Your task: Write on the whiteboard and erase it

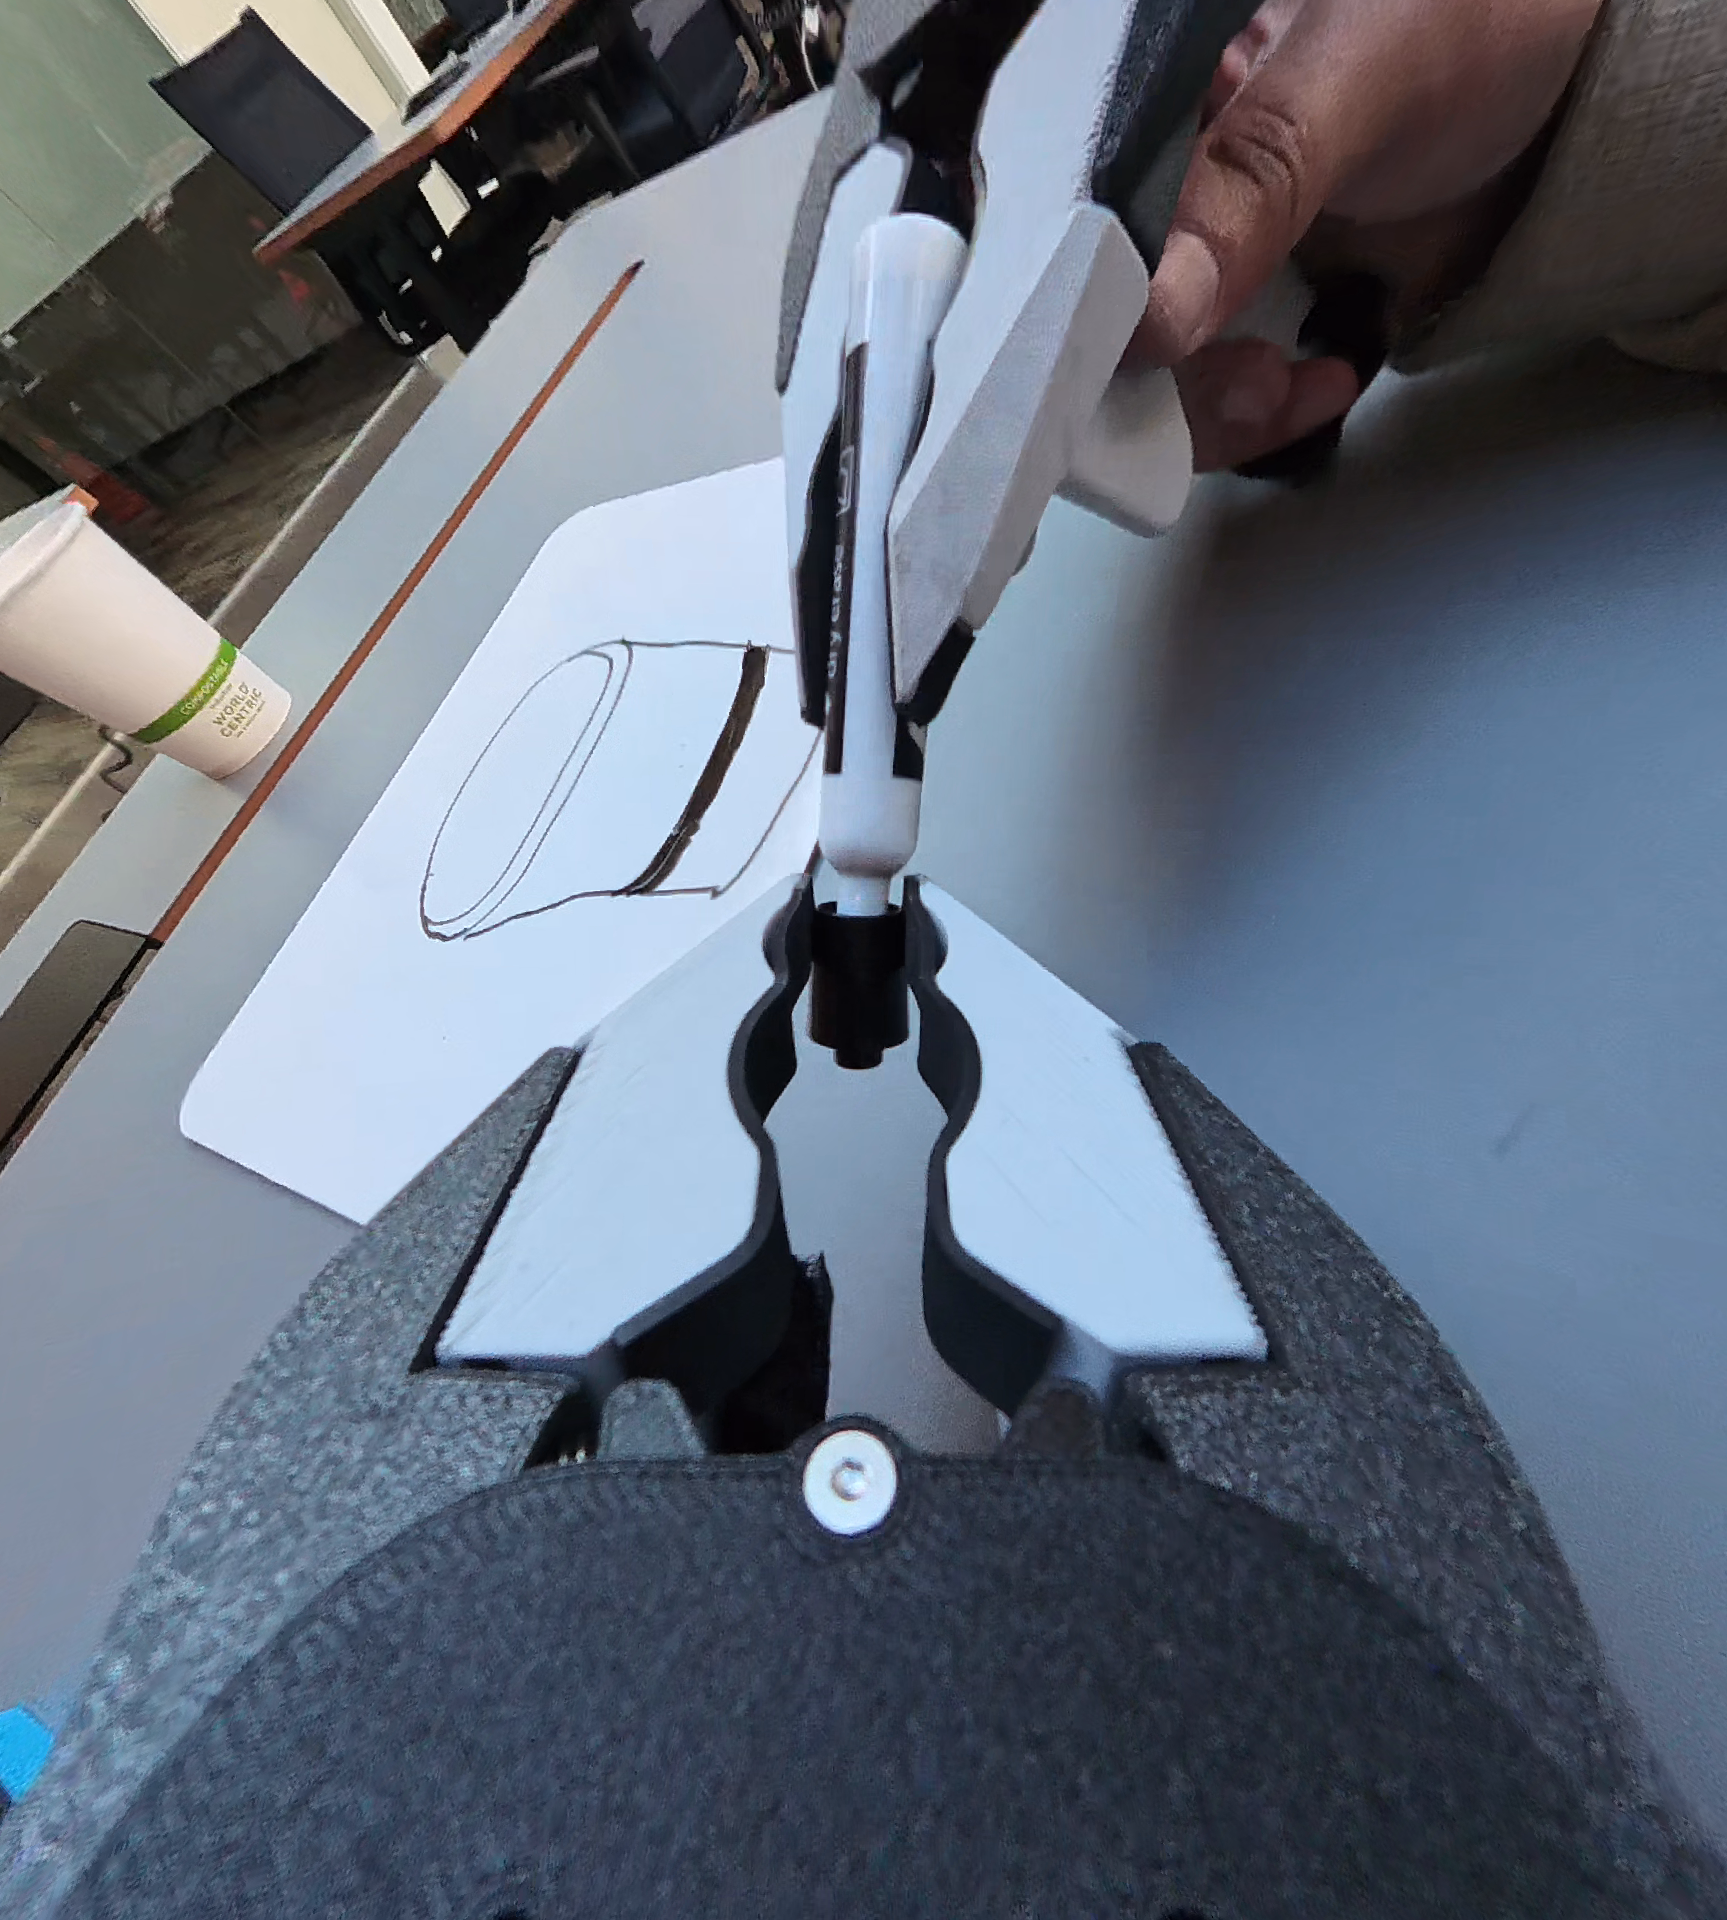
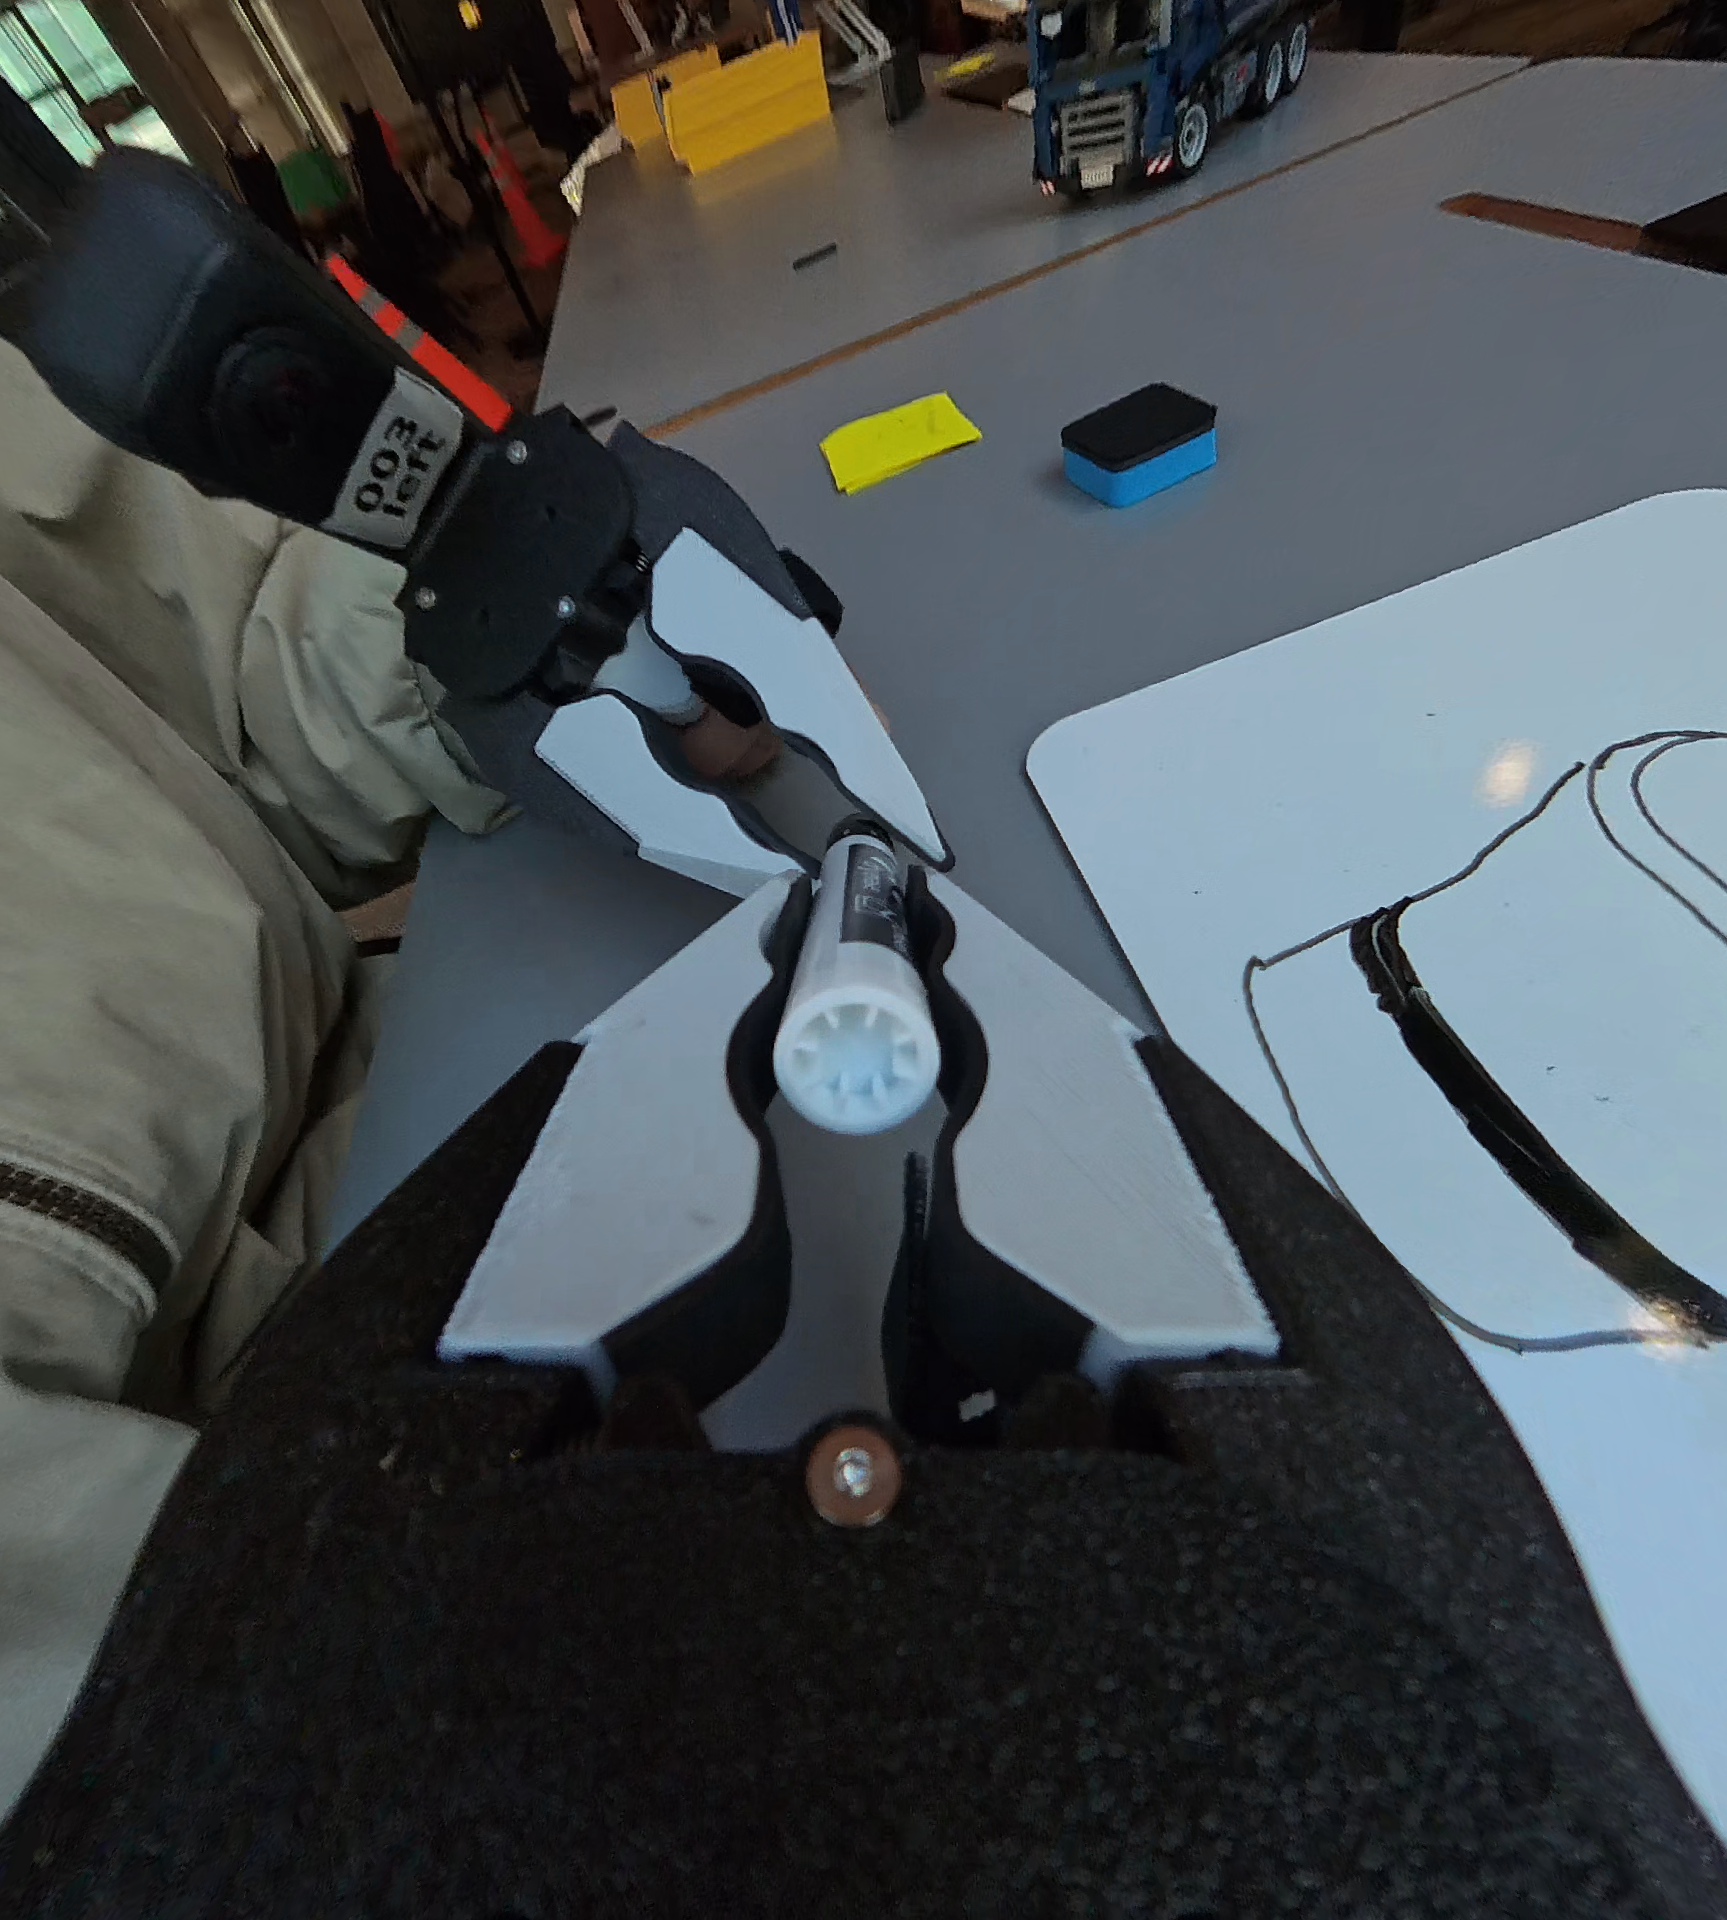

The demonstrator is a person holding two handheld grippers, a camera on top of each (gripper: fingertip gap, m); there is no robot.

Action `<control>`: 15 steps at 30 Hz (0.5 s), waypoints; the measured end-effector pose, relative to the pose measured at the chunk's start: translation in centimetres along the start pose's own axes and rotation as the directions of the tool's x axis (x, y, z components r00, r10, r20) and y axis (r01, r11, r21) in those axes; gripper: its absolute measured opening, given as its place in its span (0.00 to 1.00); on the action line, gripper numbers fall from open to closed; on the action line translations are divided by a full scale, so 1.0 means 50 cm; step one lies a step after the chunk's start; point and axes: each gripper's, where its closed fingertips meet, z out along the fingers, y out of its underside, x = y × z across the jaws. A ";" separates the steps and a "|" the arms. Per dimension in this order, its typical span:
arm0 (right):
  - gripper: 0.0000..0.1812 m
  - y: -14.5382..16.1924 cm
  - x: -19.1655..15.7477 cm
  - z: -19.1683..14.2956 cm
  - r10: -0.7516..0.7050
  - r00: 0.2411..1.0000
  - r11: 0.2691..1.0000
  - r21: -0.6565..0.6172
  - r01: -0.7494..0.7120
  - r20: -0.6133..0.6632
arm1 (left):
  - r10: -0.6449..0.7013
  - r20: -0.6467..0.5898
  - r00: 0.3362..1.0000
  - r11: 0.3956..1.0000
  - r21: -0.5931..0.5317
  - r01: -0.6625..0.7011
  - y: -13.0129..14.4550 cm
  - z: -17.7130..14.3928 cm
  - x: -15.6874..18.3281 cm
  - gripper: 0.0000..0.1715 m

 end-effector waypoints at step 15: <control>0.10 0.001 0.056 -0.066 0.037 0.991 0.999 0.021 -0.035 -0.130 | -0.151 -0.166 0.974 0.984 -0.124 0.131 0.059 -0.042 0.008 0.24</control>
